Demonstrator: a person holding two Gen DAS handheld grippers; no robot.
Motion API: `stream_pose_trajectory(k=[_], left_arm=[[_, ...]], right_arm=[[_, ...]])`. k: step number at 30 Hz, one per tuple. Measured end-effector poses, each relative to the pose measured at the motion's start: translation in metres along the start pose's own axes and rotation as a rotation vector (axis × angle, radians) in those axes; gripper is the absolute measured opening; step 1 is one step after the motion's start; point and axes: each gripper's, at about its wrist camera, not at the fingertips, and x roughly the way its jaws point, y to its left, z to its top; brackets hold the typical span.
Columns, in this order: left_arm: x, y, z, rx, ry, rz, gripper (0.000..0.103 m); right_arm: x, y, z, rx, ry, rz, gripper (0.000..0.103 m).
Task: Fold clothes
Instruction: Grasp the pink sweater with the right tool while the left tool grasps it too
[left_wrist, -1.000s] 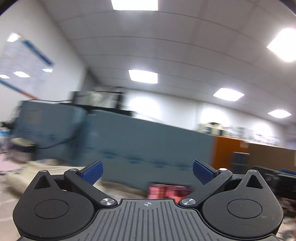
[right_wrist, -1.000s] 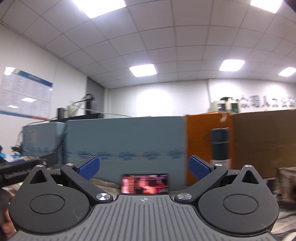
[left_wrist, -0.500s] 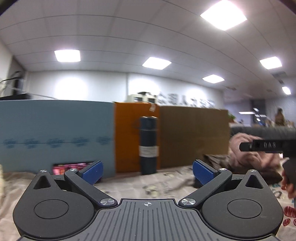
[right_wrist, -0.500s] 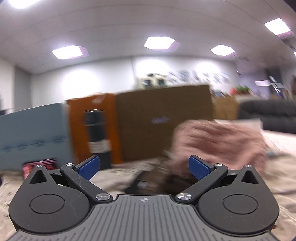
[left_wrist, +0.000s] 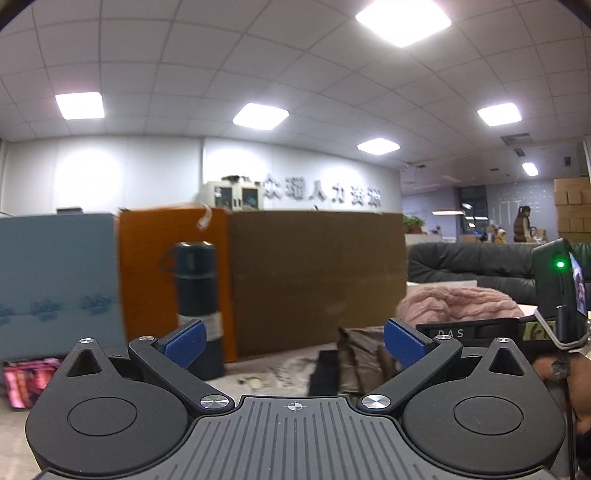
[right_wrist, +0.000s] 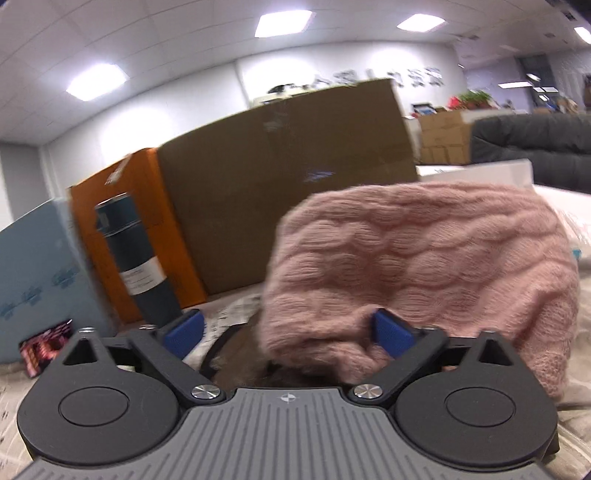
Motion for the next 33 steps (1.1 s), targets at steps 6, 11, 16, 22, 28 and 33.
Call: stream_pose_trajectory(k=[6,11,16,22,28,33], left_arm=[[0.051,-0.028,-0.012,-0.048,0.068,-0.147,0.103],[0.094,-0.068,-0.024,-0.001,0.095,-0.232,0.103],[0.141,-0.101,-0.023,-0.033,0.19,-0.311,0.103],[0.18,-0.137,-0.02,-0.009,0.307,-0.387,0.099],[0.19,-0.163,-0.043,0.098,0.363,-0.394,0.054],[0.179,-0.166,-0.049,0.124,0.314,-0.409,0.027]], right_arm=[[-0.016,-0.059,0.002,0.169,-0.026,0.039,0.022],[-0.06,-0.099,-0.001,0.206,-0.129,0.016,0.022],[-0.1,-0.137,-0.003,0.238,-0.212,-0.016,0.022],[-0.135,-0.183,-0.003,0.31,-0.286,-0.064,0.022],[-0.14,-0.2,-0.003,0.363,-0.339,0.106,0.083],[-0.113,-0.186,0.006,0.305,-0.273,0.09,0.091]])
